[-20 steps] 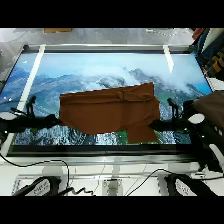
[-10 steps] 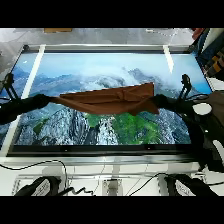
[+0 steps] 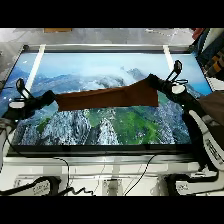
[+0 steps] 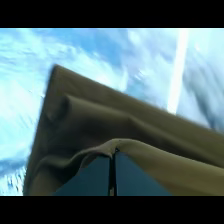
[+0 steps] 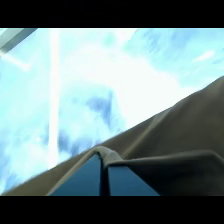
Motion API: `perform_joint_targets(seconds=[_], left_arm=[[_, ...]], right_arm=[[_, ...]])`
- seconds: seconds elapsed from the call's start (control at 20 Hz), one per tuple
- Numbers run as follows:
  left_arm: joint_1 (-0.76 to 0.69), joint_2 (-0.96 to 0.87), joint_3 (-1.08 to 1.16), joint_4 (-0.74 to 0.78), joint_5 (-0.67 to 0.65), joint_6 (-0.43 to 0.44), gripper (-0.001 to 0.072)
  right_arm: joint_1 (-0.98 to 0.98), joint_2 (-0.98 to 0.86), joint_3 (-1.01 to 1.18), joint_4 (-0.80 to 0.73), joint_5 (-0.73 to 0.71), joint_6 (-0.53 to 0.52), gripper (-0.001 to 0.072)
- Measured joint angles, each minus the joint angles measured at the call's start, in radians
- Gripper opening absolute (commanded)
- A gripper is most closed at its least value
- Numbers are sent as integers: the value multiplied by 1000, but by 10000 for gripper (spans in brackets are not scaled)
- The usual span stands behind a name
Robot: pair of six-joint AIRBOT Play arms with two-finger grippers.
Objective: Fold the clothes and pants, and hang the long-sleeved shirts on hangers.
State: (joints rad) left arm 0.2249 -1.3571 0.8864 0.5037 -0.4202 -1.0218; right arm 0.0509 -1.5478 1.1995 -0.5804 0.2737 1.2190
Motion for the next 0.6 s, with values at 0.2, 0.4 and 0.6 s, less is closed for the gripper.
perform_joint_targets(seconds=[0.2, 0.4, 0.6], left_arm=[[-68, -107, 41, -44, 168, 0, 10], [-131, -208, 111, -57, 254, 0, 303], [-153, -248, 140, -24, 255, 6, 691]], right_arm=[[-4, -123, 83, 1, -60, 2, 10], [-2, -198, 107, 1, -111, 3, 509], [-3, -221, 123, -29, -66, 0, 610]])
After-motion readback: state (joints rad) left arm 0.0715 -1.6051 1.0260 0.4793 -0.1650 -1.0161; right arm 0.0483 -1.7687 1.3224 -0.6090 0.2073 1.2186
